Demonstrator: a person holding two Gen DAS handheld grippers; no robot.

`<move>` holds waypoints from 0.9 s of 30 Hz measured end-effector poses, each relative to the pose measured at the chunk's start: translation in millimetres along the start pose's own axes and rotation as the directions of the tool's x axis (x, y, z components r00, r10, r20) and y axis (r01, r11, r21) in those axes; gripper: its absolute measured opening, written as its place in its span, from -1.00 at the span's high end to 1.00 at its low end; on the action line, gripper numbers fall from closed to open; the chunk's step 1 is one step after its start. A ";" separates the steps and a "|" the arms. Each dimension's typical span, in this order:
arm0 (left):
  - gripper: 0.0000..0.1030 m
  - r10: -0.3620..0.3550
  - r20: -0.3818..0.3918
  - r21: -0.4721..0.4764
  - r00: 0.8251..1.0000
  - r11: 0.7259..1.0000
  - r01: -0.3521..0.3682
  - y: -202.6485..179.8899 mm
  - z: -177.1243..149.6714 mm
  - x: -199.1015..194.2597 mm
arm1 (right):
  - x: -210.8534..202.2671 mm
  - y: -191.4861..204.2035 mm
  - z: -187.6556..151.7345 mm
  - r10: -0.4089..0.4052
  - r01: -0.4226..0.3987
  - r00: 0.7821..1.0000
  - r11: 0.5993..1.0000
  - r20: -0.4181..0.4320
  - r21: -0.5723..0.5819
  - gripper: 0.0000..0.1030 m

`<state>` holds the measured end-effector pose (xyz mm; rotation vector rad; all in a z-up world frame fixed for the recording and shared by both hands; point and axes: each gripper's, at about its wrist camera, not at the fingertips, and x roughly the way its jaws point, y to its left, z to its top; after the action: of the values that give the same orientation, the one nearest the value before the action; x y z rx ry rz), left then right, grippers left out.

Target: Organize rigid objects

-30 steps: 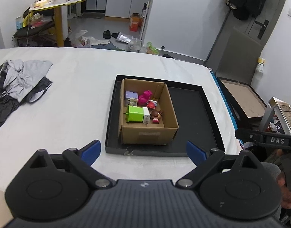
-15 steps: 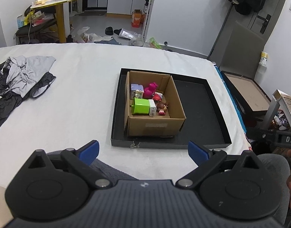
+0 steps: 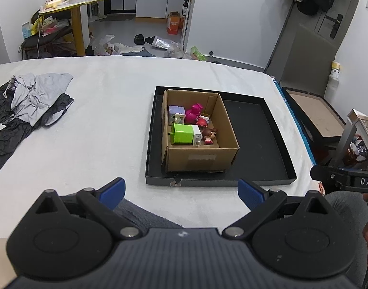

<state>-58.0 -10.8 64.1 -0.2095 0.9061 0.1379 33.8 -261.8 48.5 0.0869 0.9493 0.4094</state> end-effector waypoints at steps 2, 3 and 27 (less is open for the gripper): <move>-0.92 0.000 -0.003 0.002 1.000 1.000 0.000 -0.5 -0.6 0.3 | -0.6 0.7 -0.5 0.000 0.000 1.000 1.000 0.001 -0.003 -1.00; -0.92 0.000 -0.003 0.002 1.000 1.000 0.000 -0.9 -0.6 0.3 | -0.6 0.3 -0.9 0.002 -0.002 1.000 1.000 -0.002 0.000 -1.00; -0.93 0.004 -0.017 0.032 1.000 0.999 -0.004 -8.1 -1.4 4.3 | 1.1 -10.9 -0.6 -0.009 0.009 1.000 0.999 -0.005 0.032 -1.00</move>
<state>-54.8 -18.9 60.9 -0.1796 0.9252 0.1255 37.2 -271.5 44.6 0.1111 0.9613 0.3859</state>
